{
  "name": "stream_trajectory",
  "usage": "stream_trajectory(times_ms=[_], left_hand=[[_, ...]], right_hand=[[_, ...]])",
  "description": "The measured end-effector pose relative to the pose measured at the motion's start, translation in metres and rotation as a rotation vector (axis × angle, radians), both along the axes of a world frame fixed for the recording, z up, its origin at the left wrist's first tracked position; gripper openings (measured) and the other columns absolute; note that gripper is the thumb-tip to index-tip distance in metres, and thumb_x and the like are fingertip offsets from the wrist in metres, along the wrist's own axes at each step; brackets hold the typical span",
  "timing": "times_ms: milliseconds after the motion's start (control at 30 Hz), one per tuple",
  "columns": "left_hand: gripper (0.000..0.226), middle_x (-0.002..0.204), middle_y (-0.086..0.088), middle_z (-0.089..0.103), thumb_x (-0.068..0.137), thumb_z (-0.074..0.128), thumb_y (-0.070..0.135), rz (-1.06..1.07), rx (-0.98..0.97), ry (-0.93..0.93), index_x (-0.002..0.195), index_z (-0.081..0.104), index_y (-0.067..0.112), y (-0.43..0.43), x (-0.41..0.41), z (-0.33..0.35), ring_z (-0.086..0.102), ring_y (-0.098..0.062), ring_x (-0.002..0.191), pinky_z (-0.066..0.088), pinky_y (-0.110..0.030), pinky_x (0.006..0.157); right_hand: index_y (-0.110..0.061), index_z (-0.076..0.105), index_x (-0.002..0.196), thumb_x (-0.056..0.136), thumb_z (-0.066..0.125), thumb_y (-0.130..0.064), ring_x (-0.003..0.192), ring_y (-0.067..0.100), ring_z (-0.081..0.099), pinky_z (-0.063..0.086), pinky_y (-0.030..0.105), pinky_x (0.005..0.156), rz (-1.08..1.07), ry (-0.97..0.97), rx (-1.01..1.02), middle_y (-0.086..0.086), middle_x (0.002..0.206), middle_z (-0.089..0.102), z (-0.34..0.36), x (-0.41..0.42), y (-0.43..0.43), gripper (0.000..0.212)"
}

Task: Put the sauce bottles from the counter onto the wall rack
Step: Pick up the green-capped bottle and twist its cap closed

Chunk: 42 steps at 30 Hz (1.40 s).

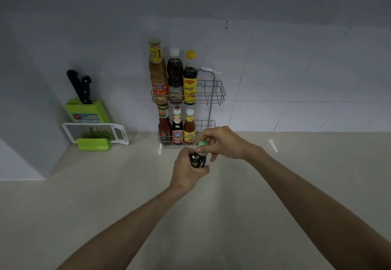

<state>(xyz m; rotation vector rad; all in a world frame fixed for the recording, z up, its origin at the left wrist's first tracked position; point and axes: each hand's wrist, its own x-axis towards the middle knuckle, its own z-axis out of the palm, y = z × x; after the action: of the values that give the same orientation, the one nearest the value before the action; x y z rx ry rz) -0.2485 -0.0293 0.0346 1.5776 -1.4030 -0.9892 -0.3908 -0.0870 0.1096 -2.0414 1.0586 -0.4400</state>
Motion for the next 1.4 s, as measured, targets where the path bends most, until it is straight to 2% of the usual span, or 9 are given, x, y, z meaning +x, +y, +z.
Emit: stream_trajectory(times_ms=[200,400,500,600,700,800,967,1233,1400], left_hand=[[0.049,0.107,-0.005,0.073,0.069,0.082,0.025,-0.410,0.327,0.157,0.112,0.063,0.012,-0.009,0.024,0.006,0.067,-0.015,0.095,0.054,-0.032,0.083],[0.039,0.091,-0.001,0.076,0.059,0.085,0.030,-0.104,0.200,0.124,0.094,0.070,0.021,-0.024,0.011,-0.018,0.071,-0.018,0.086,0.061,-0.033,0.070],[0.066,0.110,0.001,0.069,0.059,0.086,0.034,-0.193,0.233,-0.027,0.117,0.058,0.022,-0.041,0.012,-0.026,0.065,-0.017,0.101,0.056,-0.029,0.082],[0.104,0.153,-0.001,0.036,0.069,0.082,0.025,-0.324,0.323,-0.129,0.151,0.019,0.018,-0.065,0.026,-0.032,0.039,-0.020,0.138,0.037,-0.025,0.105],[0.107,0.161,0.001,0.015,0.079,0.073,0.021,-0.314,0.284,-0.205,0.154,-0.003,0.024,-0.092,0.040,-0.035,0.027,-0.021,0.144,0.028,-0.019,0.102],[0.108,0.163,0.001,-0.005,0.081,0.071,0.024,-0.338,0.273,-0.258,0.153,-0.010,0.025,-0.120,0.047,-0.039,0.011,-0.019,0.150,0.021,-0.020,0.108],[0.107,0.161,-0.004,-0.015,0.084,0.068,0.022,-0.461,0.240,-0.392,0.152,-0.014,0.017,-0.141,0.056,-0.055,-0.013,-0.017,0.149,0.005,-0.021,0.114],[0.102,0.161,-0.004,-0.019,0.085,0.061,0.021,-0.568,0.256,-0.542,0.150,-0.018,0.019,-0.153,0.068,-0.077,-0.012,-0.021,0.149,0.010,-0.049,0.121],[0.099,0.161,-0.003,-0.017,0.086,0.059,0.019,-0.603,0.250,-0.582,0.151,-0.016,0.016,-0.157,0.071,-0.079,-0.014,-0.020,0.149,0.005,-0.049,0.122]], right_hand=[[-0.007,0.067,0.109,0.088,0.068,-0.024,0.073,0.011,0.068,0.060,0.030,0.059,-0.111,-0.135,0.115,0.000,0.087,0.068,0.004,-0.015,-0.011,0.027],[-0.019,0.062,0.115,0.079,0.076,-0.036,0.086,0.013,0.068,0.062,0.035,0.070,-0.387,-0.212,0.184,-0.004,0.099,0.067,-0.050,-0.001,0.000,0.042],[-0.015,0.065,0.113,0.077,0.079,-0.032,0.078,0.011,0.066,0.061,0.030,0.066,-0.464,-0.250,0.225,-0.009,0.093,0.063,-0.064,-0.001,-0.012,0.041],[-0.018,0.063,0.107,0.078,0.079,-0.026,0.080,0.012,0.065,0.059,0.028,0.067,-0.543,-0.293,0.151,-0.005,0.098,0.063,-0.069,-0.006,-0.042,0.034],[-0.024,0.060,0.109,0.081,0.076,-0.020,0.087,0.012,0.066,0.053,0.021,0.074,-0.614,-0.295,-0.049,-0.005,0.100,0.067,-0.076,-0.008,-0.075,0.032],[-0.019,0.058,0.113,0.083,0.072,-0.012,0.095,0.010,0.060,0.046,0.014,0.080,-0.600,-0.281,-0.147,-0.002,0.106,0.065,-0.090,-0.001,-0.104,0.034],[-0.011,0.057,0.112,0.079,0.067,0.001,0.094,0.017,0.058,0.048,0.027,0.081,-0.531,-0.207,-0.159,0.004,0.103,0.063,-0.118,0.016,-0.131,0.036],[-0.004,0.050,0.110,0.082,0.066,-0.004,0.094,0.030,0.058,0.044,0.033,0.074,-0.483,0.046,0.020,0.015,0.103,0.063,-0.125,0.023,-0.169,0.032],[-0.003,0.046,0.114,0.086,0.062,-0.005,0.096,0.035,0.058,0.041,0.033,0.073,-0.480,0.120,0.100,0.023,0.107,0.064,-0.137,0.022,-0.172,0.032]])
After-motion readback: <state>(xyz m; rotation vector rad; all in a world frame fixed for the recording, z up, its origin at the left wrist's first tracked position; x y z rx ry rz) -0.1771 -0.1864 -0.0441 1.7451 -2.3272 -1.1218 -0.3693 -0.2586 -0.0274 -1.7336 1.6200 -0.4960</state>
